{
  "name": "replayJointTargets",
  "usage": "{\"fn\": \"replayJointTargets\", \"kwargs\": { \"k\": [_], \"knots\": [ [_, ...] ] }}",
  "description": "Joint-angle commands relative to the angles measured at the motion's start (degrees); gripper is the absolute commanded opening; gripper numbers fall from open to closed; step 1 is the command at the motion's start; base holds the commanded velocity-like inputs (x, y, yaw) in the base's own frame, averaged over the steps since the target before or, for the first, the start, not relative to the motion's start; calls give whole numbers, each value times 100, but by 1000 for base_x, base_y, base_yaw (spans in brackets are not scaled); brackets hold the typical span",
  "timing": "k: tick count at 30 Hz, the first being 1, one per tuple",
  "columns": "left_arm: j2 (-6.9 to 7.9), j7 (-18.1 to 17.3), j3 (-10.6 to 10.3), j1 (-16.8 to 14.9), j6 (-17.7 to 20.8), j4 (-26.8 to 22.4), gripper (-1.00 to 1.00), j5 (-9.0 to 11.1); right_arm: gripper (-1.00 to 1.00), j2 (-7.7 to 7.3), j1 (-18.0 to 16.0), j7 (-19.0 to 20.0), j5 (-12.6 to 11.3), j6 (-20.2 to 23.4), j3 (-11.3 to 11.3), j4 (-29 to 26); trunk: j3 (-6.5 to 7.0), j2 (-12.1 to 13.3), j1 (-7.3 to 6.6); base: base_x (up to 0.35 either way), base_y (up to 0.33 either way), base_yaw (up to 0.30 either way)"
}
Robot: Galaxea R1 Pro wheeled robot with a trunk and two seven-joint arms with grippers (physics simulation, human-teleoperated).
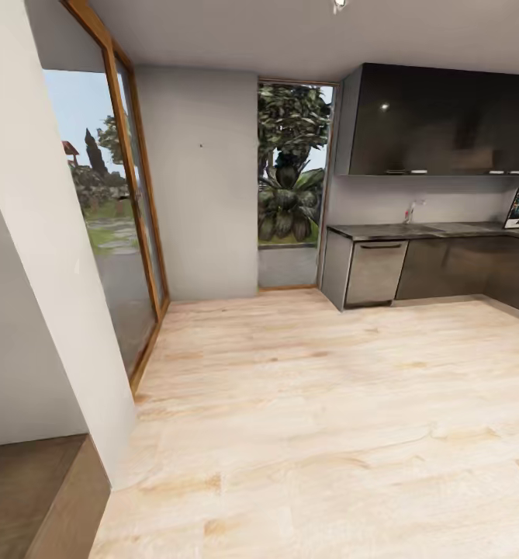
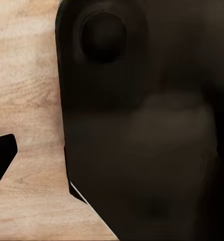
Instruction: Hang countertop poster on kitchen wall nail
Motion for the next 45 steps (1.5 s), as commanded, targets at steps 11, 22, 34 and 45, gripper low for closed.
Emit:
{"fn": "replayJointTargets", "kwargs": {
  "k": [11, 22, 34, 45],
  "knots": [
    [-86, -63, 18, 43, 75, -89, 100, 10, 100, 201, -71, 102, -11, 126, 26, 44, -3, -1, 0, 0, 0, 0],
    [-86, -63, 18, 43, 75, -89, 100, 10, 100, 201, -71, 102, -11, 126, 26, 44, -3, -1, 0, 0, 0, 0],
    [-49, -13, 51, 244, -31, -346, 100, -31, 100, -57, -336, 11, 23, -21, -42, -218, -3, -1, 0, 0, 0, 0],
    [-19, -15, 91, 262, -43, -4528, 100, -20, 100, -377, -898, -8, 38, -35, -27, -3175, -3, -1, 0, 69, -8, 0]
  ]
}}
